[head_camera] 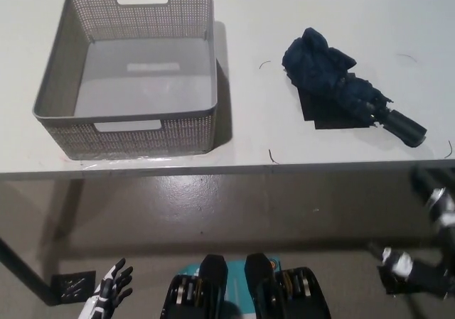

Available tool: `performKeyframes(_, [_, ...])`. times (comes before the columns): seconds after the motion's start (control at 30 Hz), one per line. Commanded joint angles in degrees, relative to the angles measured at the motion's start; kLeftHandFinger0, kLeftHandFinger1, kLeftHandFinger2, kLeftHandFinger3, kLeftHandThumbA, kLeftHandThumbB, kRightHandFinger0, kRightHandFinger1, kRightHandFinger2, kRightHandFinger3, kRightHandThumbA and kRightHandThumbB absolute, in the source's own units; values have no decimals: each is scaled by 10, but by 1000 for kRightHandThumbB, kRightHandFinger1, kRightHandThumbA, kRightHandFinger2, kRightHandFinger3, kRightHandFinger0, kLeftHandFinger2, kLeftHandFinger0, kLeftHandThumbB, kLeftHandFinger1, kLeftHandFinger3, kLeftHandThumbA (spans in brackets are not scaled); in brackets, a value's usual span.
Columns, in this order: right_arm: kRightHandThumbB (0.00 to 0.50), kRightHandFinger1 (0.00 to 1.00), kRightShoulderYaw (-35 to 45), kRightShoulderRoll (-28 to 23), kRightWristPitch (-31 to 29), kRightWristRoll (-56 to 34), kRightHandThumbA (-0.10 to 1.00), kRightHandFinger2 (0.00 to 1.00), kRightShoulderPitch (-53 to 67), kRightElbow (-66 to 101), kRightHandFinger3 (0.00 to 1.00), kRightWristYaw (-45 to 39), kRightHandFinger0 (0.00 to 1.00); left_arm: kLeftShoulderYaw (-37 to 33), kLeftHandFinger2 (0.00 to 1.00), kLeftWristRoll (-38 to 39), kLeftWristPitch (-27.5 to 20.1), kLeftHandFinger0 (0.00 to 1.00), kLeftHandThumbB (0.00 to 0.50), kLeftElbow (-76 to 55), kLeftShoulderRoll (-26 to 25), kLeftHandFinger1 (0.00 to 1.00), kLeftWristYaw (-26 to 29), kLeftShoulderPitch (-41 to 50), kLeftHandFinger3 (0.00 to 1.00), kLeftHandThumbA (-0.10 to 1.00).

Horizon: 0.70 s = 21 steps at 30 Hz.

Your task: Use the right hand to pick up a umbrella on the right side and place it into a container on the lft side

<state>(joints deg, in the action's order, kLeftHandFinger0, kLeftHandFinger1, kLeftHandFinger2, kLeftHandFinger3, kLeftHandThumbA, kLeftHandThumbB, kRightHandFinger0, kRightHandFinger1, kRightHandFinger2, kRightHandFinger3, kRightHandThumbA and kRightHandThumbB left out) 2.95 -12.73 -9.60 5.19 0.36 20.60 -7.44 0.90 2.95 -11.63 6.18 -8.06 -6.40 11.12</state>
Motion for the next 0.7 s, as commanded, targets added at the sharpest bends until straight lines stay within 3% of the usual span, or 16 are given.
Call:
performKeyframes(0.0, [411,1000,17,-74,206,145,1000,1000,-196,128,1000,-50,1000,-1,1000,11,-52,1000,182,-18,-8,1000,-16,6,1000,1000])
performKeyframes(0.13, [395,1000,-20,-105,240,170,1000,1000,-309,15,1000,-66,1000,0,1000,8,-52,1000,186,-19,-11,1000,-15,3,1000,1000])
performKeyframes(0.27, [423,1000,-57,-119,269,159,1000,1000,-416,-113,1000,-83,1000,2,1000,13,-53,1000,184,-18,-11,1000,-16,3,1000,1000])
performKeyframes(0.5, [457,1000,-113,-106,230,157,963,1000,-571,-396,1000,-74,1000,2,1000,13,-55,1000,188,-17,-9,1000,-14,8,1000,1000])
performKeyframes(0.57, [496,1000,-131,-97,231,164,982,1000,-615,-484,1000,-68,1000,2,1000,12,-55,1000,193,-17,-7,1000,-12,10,1000,1000])
performKeyframes(0.67, [483,1000,-156,-84,215,181,984,1000,-658,-585,1000,-50,1000,1,1000,8,-57,1000,190,-17,-7,1000,-11,12,1000,1000])
